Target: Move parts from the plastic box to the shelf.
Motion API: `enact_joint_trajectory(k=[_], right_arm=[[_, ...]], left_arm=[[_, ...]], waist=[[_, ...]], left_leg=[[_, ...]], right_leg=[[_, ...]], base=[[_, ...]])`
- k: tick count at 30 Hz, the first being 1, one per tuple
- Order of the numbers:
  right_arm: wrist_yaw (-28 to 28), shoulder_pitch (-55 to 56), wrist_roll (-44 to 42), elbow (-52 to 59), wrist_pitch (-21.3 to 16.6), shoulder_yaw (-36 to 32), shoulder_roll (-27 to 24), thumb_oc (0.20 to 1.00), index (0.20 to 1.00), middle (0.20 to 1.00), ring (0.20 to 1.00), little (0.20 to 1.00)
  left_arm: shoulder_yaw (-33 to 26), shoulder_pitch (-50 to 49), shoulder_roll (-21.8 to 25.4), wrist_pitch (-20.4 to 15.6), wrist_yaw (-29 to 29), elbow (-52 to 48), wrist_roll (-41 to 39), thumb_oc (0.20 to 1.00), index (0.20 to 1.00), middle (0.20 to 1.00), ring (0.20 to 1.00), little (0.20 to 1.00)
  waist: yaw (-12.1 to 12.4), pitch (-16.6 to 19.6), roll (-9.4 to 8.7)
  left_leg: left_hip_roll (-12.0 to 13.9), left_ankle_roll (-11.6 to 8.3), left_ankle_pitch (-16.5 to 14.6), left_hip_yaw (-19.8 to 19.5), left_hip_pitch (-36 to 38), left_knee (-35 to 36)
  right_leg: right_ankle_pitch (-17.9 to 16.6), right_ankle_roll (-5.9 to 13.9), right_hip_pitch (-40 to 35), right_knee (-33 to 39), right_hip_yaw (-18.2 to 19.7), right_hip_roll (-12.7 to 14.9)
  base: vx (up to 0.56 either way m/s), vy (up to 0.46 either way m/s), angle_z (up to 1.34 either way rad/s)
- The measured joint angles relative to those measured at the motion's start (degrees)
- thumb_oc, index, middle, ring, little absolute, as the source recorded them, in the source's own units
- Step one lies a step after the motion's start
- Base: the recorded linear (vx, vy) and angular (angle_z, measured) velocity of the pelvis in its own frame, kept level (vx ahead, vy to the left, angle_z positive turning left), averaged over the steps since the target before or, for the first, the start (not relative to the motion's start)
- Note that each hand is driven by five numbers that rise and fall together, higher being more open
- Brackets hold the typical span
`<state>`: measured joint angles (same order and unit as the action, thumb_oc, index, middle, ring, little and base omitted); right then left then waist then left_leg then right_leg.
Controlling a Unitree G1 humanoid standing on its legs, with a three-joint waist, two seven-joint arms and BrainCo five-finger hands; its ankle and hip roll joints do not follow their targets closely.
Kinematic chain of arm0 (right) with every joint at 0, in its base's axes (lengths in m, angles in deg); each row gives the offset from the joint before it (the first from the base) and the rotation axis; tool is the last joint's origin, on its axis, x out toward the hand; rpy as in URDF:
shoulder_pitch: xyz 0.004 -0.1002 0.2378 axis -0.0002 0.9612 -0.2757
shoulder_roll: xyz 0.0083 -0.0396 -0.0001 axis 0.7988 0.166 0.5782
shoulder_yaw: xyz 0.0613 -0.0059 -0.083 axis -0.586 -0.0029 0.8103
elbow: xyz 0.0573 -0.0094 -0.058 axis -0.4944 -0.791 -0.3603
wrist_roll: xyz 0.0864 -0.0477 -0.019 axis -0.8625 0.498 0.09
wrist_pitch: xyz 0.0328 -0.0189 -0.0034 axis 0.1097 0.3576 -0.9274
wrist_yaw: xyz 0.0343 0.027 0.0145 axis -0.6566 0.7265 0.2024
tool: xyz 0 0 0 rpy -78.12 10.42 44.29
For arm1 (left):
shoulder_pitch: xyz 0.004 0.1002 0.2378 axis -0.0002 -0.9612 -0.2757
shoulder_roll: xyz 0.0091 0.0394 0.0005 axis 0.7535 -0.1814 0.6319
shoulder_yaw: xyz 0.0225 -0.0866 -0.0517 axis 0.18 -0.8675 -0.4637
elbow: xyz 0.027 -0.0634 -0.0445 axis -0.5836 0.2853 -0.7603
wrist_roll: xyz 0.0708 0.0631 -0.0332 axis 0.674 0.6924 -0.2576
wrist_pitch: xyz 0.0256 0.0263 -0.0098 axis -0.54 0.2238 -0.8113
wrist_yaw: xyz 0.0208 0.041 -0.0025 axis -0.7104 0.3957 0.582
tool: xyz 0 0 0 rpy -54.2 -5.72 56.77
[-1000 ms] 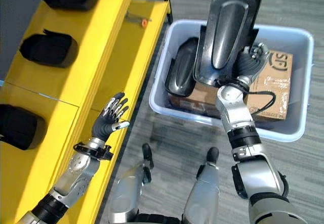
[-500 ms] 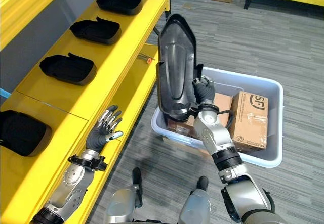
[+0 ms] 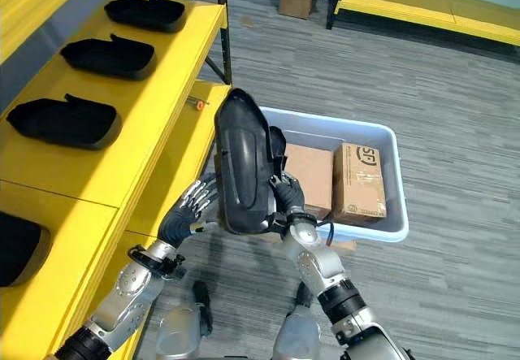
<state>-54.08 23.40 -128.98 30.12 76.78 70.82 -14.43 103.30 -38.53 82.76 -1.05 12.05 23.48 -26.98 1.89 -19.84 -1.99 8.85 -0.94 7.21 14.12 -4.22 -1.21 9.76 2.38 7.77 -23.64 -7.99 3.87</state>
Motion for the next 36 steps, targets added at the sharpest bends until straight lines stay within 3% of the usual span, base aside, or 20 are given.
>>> enact_joint_trajectory(k=[1,2,3,4,6,7,9,10,11,12,14,18,20,22,23,25,27,28,30,36], right_arm=[[1.17,2.28,0.02,-0.23,0.06,0.39,-0.86,0.2,0.2,0.2,0.2,0.2],[1.93,4.68,0.03,-0.87,0.12,-0.45,-3.73,0.2,0.2,0.2,0.2,0.2],[1.99,6.47,0.03,-1.01,0.18,-1.66,-7.02,0.2,0.2,0.2,0.2,0.2],[2.08,6.49,0.03,-2.21,0.17,-4.92,-7.98,0.2,0.2,0.2,0.2,0.2],[2.06,4.49,0.01,-3.83,0.11,-5.76,-6.72,0.2,0.2,0.2,0.2,0.2],[2.01,4.3,0.0,-4.13,0.07,-6.23,-5.52,0.2,0.2,0.2,0.2,0.2],[2.71,2.87,0.01,-4.44,0.19,-4.22,-4.0,0.2,0.2,0.2,0.2,0.2],[2.39,3.37,-0.04,-4.07,0.13,-3.81,-3.46,0.2,0.2,0.2,0.2,0.2],[0.39,6.52,-0.04,-3.15,-0.35,-4.4,-3.47,0.2,0.2,0.2,0.2,0.2],[-0.1,6.86,-0.13,-2.72,-0.24,-4.23,-3.63,0.2,0.2,0.2,0.2,0.2],[-0.06,5.24,-0.13,-2.81,-0.22,-4.07,-3.84,0.2,0.2,0.2,0.2,0.2],[0.64,1.39,-0.74,-3.15,-0.44,-4.46,-3.63,0.2,0.2,0.2,0.2,0.2],[0.55,0.61,-1.11,-3.82,-0.34,-5.2,-4.14,0.2,0.2,0.2,0.2,0.2],[0.86,-0.1,-1.17,-4.42,-0.23,-5.24,-5.29,0.2,0.2,0.2,0.2,0.2],[1.05,0.02,-1.34,-4.14,-0.27,-5.8,-6.32,0.2,0.2,0.2,0.2,0.2],[0.94,0.41,-2.38,-5.12,0.28,-6.67,-5.61,0.2,0.2,0.2,0.2,0.2],[0.91,0.63,-2.36,-5.75,0.78,-6.54,-4.99,0.2,0.2,0.2,0.2,0.2],[0.99,0.68,-2.26,-5.6,0.89,-5.82,-2.83,0.2,0.2,0.2,0.2,0.2],[1.8,1.06,-2.14,-4.7,0.9,-3.62,-1.16,0.2,0.2,0.2,0.2,0.2],[2.42,0.97,0.56,-4.64,0.95,-2.45,0.98,0.2,0.2,0.2,0.2,0.2]], left_arm=[[-1.54,-2.92,-1.26,0.01,0.67,0.51,-0.33,1.0,1.0,1.0,1.0,1.0],[-2.05,-8.23,-3.43,0.03,-0.09,0.67,-0.29,1.0,1.0,1.0,1.0,1.0],[-2.38,-11.44,-3.65,0.11,-1.13,0.89,-0.35,1.0,1.0,1.0,1.0,1.0],[-3.57,-12.81,-2.75,0.18,-2.79,1.09,-0.56,1.0,1.0,1.0,1.0,1.0],[-4.73,-12.48,-3.15,0.25,-3.96,1.1,-0.89,1.0,1.0,1.0,1.0,1.0],[-4.67,-11.09,-3.95,0.53,-4.69,1.01,-0.93,1.0,1.0,1.0,1.0,1.0],[-4.5,-10.63,-3.67,0.71,-4.97,1.03,-0.92,1.0,1.0,1.0,1.0,1.0],[-4.41,-10.77,-4.35,1.19,-5.54,1.57,-0.86,1.0,1.0,1.0,1.0,1.0],[-3.57,-8.13,-4.67,1.51,-8.96,3.87,-0.73,1.0,1.0,1.0,1.0,1.0],[-3.71,-7.03,-3.99,1.43,-9.94,3.85,-0.81,1.0,1.0,1.0,1.0,1.0],[-3.48,-6.89,-2.63,1.41,-10.05,3.55,-0.78,1.0,1.0,1.0,1.0,1.0],[-2.72,-4.75,-1.59,1.11,-9.96,3.45,-0.21,1.0,1.0,1.0,1.0,1.0],[0.19,0.52,-1.06,1.24,-9.55,4.75,0.05,1.0,1.0,1.0,1.0,1.0],[0.29,3.8,-2.23,0.96,-9.53,6.46,0.32,1.0,1.0,1.0,1.0,1.0],[0.18,4.57,-2.97,0.94,-9.4,7.19,0.31,1.0,1.0,1.0,1.0,1.0],[0.06,4.93,-2.89,0.94,-8.98,7.35,0.33,1.0,1.0,1.0,1.0,1.0],[0.11,2.97,-3.46,0.99,-7.91,7.36,0.45,1.0,1.0,1.0,1.0,1.0],[0.0,1.23,-2.29,1.0,-6.05,7.22,2.12,1.0,1.0,1.0,1.0,1.0],[-1.24,-2.36,0.33,1.12,-3.08,4.72,2.94,1.0,1.0,1.0,1.0,1.0],[-5.72,-6.36,3.21,1.13,-0.31,1.92,4.24,1.0,1.0,1.0,1.0,1.0]], waist=[[-0.19,0.54,0.52],[-0.33,3.0,4.34],[0.67,4.99,5.46],[2.66,6.74,5.03],[3.87,8.94,4.07],[3.56,9.87,4.36],[4.23,9.8,4.32],[3.39,9.46,5.06],[0.75,9.44,3.96],[-0.25,8.64,2.33],[1.21,8.26,2.36],[-0.91,6.83,2.38],[-3.3,5.79,0.91],[-4.84,5.53,0.58],[-6.18,5.77,3.48],[-7.15,5.83,3.89],[-5.5,6.67,5.53],[-3.82,6.76,5.66],[-2.15,6.94,4.9],[2.62,6.57,2.55]], left_leg=[[-1.36,-0.11,1.62,-0.85,2.29,3.04],[-1.05,-1.75,2.6,-3.82,2.6,6.17],[-0.89,-2.25,1.99,-6.71,2.12,6.55],[-0.84,-2.36,-1.93,-8.66,0.85,6.02],[-2.61,-1.96,-1.79,-8.81,0.18,1.55],[-2.49,-1.9,0.56,-10.12,-0.27,1.06],[-1.86,-2.24,1.33,-10.46,-0.87,1.31],[-1.9,-2.67,2.03,-10.49,-2.36,0.52],[-0.7,-3.16,-4.56,0.54,-2.09,3.68],[0.32,-4.61,-5.67,9.79,-2.33,2.51],[2.76,-3.89,-5.0,10.44,-2.24,0.18],[5.93,-4.16,-4.96,11.71,6.01,-2.29],[7.73,-4.97,-5.31,13.63,6.54,-8.44],[9.17,-4.93,-5.09,12.24,10.11,-8.8],[8.84,-3.26,-1.53,12.22,11.38,-6.01],[5.79,-2.16,-4.86,12.05,11.26,-2.87],[3.33,-2.49,-7.41,13.56,11.59,-0.63],[1.0,-2.92,-8.09,13.38,11.63,-0.75],[-1.79,-2.73,-8.36,11.96,11.26,-0.21],[-2.82,-2.05,-8.79,8.63,8.75,-1.41]], right_leg=[[2.31,-5.65,-4.63,5.94,1.29,-4.31],[0.29,-5.77,-7.0,9.98,0.04,-6.66],[-0.59,-6.89,-7.65,12.08,-1.6,-7.21],[-2.27,-8.75,-8.12,14.74,-4.18,-7.4],[-2.95,-9.68,-7.41,15.12,-5.58,-7.05],[-2.09,-8.5,-6.07,14.09,-6.76,-7.53],[-1.69,-9.12,-5.03,13.02,-7.64,-7.75],[-1.69,-9.26,-5.27,11.36,-10.14,-7.86],[-2.41,-8.58,-6.84,13.89,-18.4,-4.28],[-2.59,-10.59,-7.47,15.37,-21.26,-2.31],[-2.82,-10.71,-5.6,15.47,-20.94,-1.25],[-4.83,-10.15,-4.77,14.5,-22.51,2.73],[-5.03,-9.0,-4.77,13.39,-25.02,5.78],[-5.03,-6.95,-3.99,11.32,-24.44,8.49],[-4.62,-4.46,-2.28,7.69,-22.14,8.94],[-4.82,-2.08,-0.57,6.21,-16.78,9.97],[-6.16,-0.4,-0.66,5.7,-17.06,12.04],[-7.95,1.42,-1.78,7.17,-16.77,14.11],[-11.4,3.01,-4.1,11.36,-17.86,16.11],[-13.65,4.0,-6.42,15.07,-21.0,16.99]], base=[[-0.07,-0.214,1.19],[-0.11,-0.276,0.91],[-0.15,-0.245,0.89],[-0.2,-0.283,0.68],[-0.17,-0.236,0.54],[-0.09,-0.108,0.55],[-0.16,-0.19,0.43],[-0.23,-0.185,1.67],[-0.16,-0.057,2.37],[-0.15,0.053,2.3],[-0.1,0.094,0.63],[-0.12,0.247,0.21],[-0.01,0.316,0.67],[0.03,0.526,0.5],[0.08,0.631,0.58],[0.07,0.431,1.03],[0.06,0.486,0.64],[0.04,0.545,0.38],[-0.02,0.39,0.43],[-0.05,0.209,0.32]])
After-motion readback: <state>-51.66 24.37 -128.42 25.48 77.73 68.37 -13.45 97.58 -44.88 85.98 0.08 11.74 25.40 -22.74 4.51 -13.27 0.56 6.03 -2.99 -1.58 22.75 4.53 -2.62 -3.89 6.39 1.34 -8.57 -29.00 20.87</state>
